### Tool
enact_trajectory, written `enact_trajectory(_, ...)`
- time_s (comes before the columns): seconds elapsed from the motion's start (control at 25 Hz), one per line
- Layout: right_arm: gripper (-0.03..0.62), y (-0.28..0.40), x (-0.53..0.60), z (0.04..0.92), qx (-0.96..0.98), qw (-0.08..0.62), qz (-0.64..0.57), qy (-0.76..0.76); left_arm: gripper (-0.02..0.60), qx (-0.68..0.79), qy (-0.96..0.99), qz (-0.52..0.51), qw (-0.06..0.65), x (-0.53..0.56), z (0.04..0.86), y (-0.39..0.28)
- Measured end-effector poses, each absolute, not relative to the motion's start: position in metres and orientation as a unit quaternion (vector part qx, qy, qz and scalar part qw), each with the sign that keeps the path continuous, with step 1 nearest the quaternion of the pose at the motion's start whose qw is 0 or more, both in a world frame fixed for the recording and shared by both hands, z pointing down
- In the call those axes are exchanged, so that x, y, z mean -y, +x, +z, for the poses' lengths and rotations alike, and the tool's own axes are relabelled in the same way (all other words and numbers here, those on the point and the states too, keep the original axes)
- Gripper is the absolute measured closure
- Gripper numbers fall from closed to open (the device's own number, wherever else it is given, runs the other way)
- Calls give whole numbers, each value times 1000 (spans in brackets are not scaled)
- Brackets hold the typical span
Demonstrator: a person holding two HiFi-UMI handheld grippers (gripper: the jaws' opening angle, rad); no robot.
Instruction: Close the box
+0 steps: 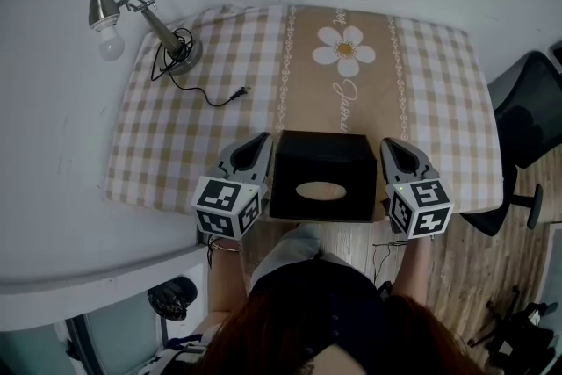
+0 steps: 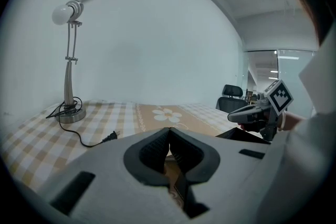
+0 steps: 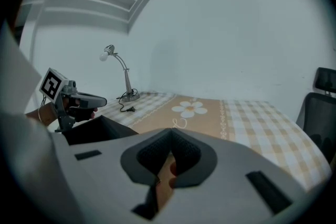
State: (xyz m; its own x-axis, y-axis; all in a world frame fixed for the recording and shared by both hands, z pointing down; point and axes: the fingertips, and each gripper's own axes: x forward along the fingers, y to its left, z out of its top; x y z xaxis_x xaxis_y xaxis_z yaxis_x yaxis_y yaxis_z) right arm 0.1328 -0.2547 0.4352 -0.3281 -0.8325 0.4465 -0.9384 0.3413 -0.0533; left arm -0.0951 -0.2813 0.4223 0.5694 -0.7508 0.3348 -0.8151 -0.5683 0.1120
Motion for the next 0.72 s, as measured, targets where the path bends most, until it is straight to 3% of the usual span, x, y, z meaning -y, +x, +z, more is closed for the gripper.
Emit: enact_trajectory(0.72,577,134,254,484,798,225,208,519,554,405,877,182,185,282,468,-96)
